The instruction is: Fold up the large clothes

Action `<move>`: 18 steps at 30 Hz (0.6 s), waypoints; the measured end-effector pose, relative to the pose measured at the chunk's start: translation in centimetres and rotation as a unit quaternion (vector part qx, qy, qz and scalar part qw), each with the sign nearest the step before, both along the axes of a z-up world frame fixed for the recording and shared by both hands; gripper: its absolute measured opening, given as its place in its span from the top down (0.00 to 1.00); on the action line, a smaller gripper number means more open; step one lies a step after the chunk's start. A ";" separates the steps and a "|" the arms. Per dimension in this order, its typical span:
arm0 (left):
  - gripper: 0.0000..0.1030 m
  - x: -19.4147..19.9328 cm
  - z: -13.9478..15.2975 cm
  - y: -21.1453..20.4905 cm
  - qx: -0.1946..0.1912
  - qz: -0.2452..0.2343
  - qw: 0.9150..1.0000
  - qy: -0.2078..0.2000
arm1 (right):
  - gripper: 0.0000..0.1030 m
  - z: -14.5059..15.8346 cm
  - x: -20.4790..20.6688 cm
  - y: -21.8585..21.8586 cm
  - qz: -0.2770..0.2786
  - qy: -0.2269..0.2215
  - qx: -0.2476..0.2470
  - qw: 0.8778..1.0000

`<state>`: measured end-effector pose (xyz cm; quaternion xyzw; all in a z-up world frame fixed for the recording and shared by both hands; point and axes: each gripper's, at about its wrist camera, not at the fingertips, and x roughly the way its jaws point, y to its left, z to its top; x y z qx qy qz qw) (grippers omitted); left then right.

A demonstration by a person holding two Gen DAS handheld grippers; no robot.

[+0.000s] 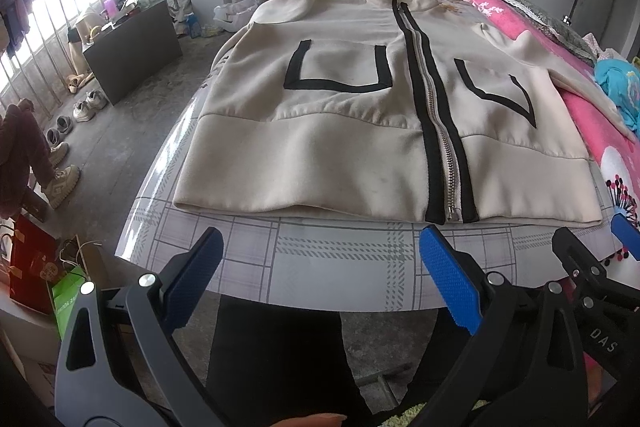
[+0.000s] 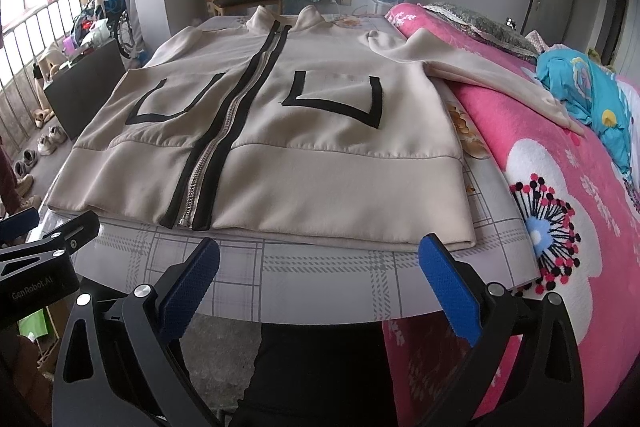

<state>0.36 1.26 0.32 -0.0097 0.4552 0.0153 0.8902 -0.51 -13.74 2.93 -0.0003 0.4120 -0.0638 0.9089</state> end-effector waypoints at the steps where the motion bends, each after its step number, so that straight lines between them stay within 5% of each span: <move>1: 0.08 0.0 -0.1 0.1 0.001 0.001 1.000 0.000 | 0.06 0.0 0.0 -0.1 0.000 0.000 0.000 1.000; 18: 0.08 1.3 -2.2 -0.8 0.024 -0.019 1.000 0.003 | 0.06 -1.4 1.6 -1.6 -0.017 0.014 0.002 1.000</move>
